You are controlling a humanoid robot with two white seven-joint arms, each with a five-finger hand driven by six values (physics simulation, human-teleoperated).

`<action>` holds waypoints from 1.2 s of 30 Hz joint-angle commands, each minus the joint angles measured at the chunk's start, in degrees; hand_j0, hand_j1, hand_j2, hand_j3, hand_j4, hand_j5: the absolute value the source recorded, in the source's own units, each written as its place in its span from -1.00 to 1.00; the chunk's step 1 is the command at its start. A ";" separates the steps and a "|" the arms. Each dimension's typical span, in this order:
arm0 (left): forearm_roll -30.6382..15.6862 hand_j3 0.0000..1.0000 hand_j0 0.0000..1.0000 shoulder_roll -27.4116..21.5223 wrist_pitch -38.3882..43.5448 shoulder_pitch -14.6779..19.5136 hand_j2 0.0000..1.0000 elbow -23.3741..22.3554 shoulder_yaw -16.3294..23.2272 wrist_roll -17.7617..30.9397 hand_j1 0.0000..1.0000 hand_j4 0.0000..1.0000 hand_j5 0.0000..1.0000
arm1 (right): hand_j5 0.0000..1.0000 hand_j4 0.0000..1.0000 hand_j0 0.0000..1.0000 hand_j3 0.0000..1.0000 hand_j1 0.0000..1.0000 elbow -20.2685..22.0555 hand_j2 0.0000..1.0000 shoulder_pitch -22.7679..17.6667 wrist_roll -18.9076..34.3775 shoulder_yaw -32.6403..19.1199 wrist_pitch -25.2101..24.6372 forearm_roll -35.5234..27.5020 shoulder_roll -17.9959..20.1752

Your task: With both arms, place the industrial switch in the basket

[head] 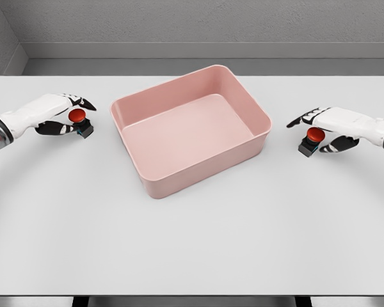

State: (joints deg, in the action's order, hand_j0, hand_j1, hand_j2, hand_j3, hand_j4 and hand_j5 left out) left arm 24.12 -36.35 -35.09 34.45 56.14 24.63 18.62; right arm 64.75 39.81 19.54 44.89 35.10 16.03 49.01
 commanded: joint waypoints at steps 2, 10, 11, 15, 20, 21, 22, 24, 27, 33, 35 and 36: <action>-0.39 0.29 0.29 -0.04 0.09 0.00 0.29 0.02 0.51 0.02 0.29 0.29 0.29 | 0.53 0.53 0.53 0.53 0.53 0.38 0.53 0.00 0.06 -0.06 -0.10 -0.21 0.03; -0.92 0.04 0.04 -0.13 0.09 0.00 0.04 0.02 0.51 1.16 0.04 0.04 0.04 | 0.35 0.35 0.35 0.35 0.35 0.38 0.35 -0.09 -0.03 0.03 -0.10 0.31 0.12; -1.00 0.04 0.04 -0.21 0.09 0.00 0.04 0.02 0.42 1.16 0.04 0.04 0.04 | 0.35 0.35 0.35 0.35 0.35 0.38 0.35 -0.09 0.06 0.03 -0.10 0.31 0.12; -1.00 0.04 0.04 -0.21 0.09 0.09 0.04 0.02 0.42 1.16 0.04 0.04 0.04 | 0.27 0.27 0.27 0.27 0.27 0.38 0.27 -0.09 0.06 0.03 -0.10 0.40 0.12; -1.09 0.04 0.04 -0.21 0.09 0.18 0.04 0.20 0.42 1.16 0.04 0.04 0.04 | 0.05 0.05 0.05 0.05 0.05 0.38 0.05 -0.09 2.34 -0.06 -0.10 0.31 0.12; -1.09 0.04 0.04 -0.21 0.09 0.26 0.04 0.29 0.42 1.16 0.04 0.04 0.04 | 0.00 0.00 0.00 0.00 0.00 0.38 0.00 -0.09 2.34 -0.06 -0.10 0.31 0.12; -1.09 0.04 0.04 -0.21 0.09 0.26 0.04 0.38 0.42 1.16 0.04 0.04 0.04 | -0.02 -0.02 -0.02 -0.02 -0.02 0.38 -0.02 -0.09 2.34 -0.06 -0.10 0.31 0.12; -1.09 0.04 0.04 -0.21 0.09 0.35 0.04 0.46 0.42 1.16 0.04 0.04 0.04 | -0.05 -0.05 -0.05 -0.05 -0.05 0.38 -0.05 -0.09 2.34 -0.15 -0.10 0.31 0.20; -1.18 0.04 0.04 -0.21 0.09 0.70 0.04 0.46 0.42 1.16 0.04 0.04 0.04 | -0.09 -0.09 -0.09 -0.09 -0.09 0.38 -0.09 -0.09 2.34 -0.33 -0.10 0.31 0.21; -2.67 0.04 0.04 -0.74 0.09 1.14 0.04 0.55 0.42 1.16 0.04 0.04 0.04 | -0.09 -0.09 -0.09 -0.09 -0.09 1.70 -0.09 0.79 3.14 -0.77 -0.10 0.31 0.73; -2.67 0.04 0.04 -0.74 0.09 1.49 0.04 0.55 0.42 1.16 0.04 0.04 0.04 | -0.09 -0.09 -0.09 -0.09 -0.09 1.79 -0.09 1.41 3.93 -0.85 -0.10 0.23 0.73; -2.76 0.04 0.04 -0.83 0.09 1.76 0.04 0.64 0.42 1.16 0.04 0.04 0.04 | -0.09 -0.09 -0.09 -0.09 -0.09 2.40 -0.09 1.67 4.01 -1.03 -0.10 0.31 0.73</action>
State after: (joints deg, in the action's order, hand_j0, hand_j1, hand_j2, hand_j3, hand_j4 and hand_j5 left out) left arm 21.97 -36.98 -35.10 36.47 56.68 25.11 19.78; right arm 66.58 41.48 23.09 44.05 35.11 16.68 49.64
